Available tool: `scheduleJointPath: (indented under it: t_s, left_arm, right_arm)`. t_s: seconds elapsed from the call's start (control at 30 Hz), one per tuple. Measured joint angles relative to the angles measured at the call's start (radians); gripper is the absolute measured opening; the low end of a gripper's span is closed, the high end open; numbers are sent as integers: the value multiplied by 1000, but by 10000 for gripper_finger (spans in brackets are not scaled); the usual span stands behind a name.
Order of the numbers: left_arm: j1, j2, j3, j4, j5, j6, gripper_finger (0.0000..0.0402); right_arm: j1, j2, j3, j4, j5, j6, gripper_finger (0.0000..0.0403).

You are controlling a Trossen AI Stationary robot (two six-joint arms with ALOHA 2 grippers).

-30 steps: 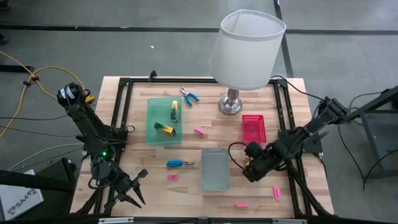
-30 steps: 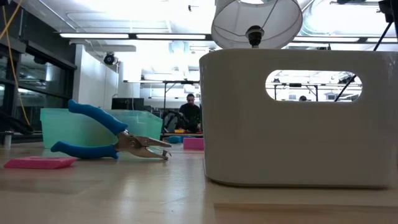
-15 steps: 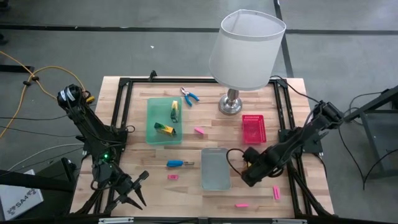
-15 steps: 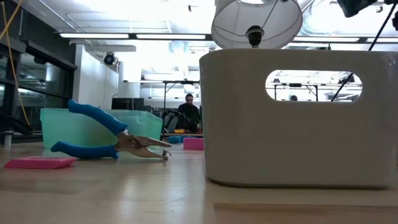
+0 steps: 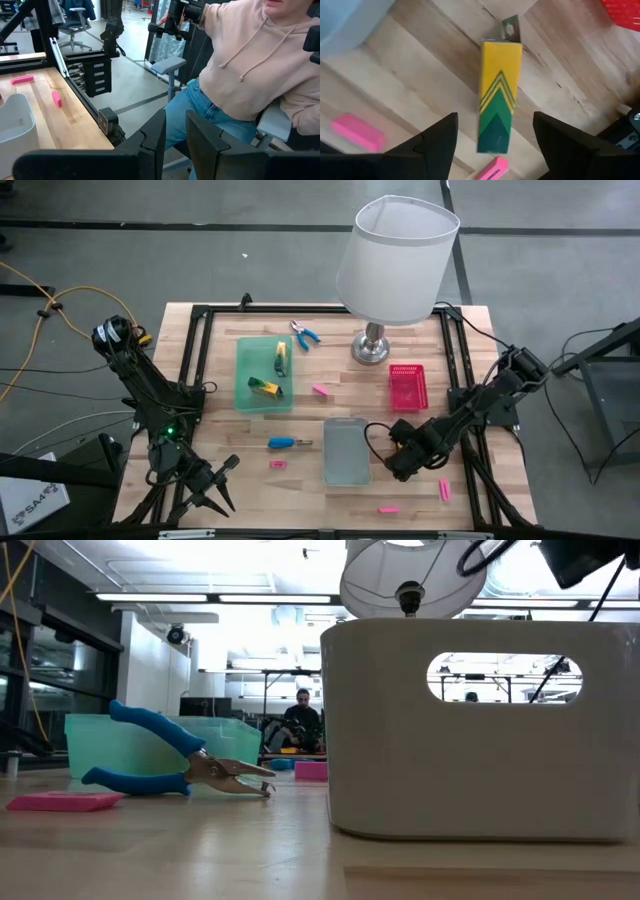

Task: Pick & Place School Supplies
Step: Put the crayon box into the green bin

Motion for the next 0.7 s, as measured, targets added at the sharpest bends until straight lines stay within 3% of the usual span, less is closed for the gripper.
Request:
scheduleJointPath:
  t_s: [0.17,0.47,0.7]
  left_arm:
    - [0,0,0,0,0,0,72]
    - [0,0,0,0,0,-5,72]
    - [0,0,0,0,0,-7,72]
  right_arm:
    - [0,0,-33,26,-1,1,253]
    - [0,0,-167,233,-1,2,252]
    - [0,0,-223,241,-1,31,252]
